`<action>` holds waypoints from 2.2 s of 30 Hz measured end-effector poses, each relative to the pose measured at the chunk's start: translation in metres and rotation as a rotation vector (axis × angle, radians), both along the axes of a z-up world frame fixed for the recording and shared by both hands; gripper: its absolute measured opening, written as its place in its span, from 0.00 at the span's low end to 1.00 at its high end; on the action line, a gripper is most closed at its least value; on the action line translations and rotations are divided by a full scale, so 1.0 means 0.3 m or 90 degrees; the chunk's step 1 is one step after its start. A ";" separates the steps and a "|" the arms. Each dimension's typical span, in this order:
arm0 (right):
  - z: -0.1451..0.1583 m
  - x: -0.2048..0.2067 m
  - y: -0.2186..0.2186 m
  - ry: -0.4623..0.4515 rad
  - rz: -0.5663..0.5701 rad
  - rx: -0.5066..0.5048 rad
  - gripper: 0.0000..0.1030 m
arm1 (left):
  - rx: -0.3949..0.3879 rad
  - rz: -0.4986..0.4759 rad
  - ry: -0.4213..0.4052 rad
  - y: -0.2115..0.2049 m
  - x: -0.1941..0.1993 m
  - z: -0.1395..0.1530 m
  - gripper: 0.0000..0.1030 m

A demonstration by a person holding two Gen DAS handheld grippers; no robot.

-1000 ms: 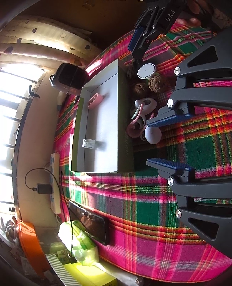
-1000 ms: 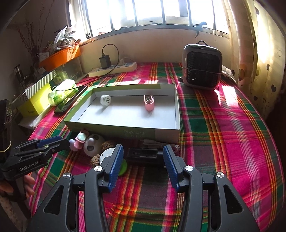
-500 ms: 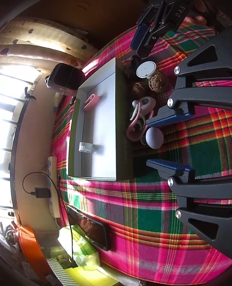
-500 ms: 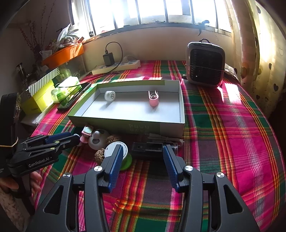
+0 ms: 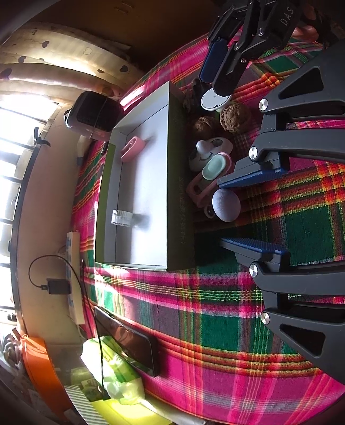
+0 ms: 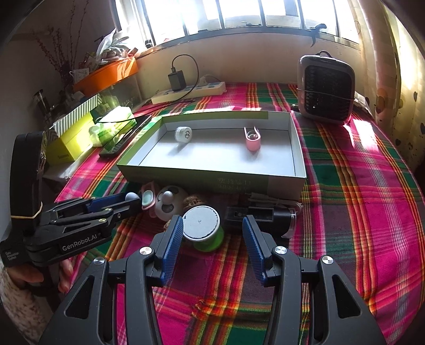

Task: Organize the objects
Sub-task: 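Grasp the pale blue egg with the left tool while the right tool grasps the green spool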

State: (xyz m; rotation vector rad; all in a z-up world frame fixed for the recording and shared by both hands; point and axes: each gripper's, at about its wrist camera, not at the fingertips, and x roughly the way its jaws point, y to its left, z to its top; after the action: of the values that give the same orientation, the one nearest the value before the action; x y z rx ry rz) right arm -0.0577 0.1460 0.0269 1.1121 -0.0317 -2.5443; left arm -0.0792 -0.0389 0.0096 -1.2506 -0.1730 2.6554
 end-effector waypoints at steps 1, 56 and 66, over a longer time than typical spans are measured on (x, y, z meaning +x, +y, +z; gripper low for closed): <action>-0.001 -0.003 -0.005 -0.001 0.000 0.002 0.47 | -0.001 0.001 0.000 -0.002 -0.001 0.000 0.32; -0.048 0.027 0.030 -0.018 -0.016 0.039 0.44 | -0.018 0.021 -0.002 -0.028 0.009 -0.005 0.32; -0.058 0.012 0.037 -0.025 -0.037 0.048 0.43 | -0.034 0.036 0.004 -0.027 -0.023 -0.007 0.33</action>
State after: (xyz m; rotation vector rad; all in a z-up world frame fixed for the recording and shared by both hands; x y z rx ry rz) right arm -0.0542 0.1570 0.0095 1.2050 0.0221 -2.5939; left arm -0.0862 -0.0470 0.0077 -1.2720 -0.1403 2.7289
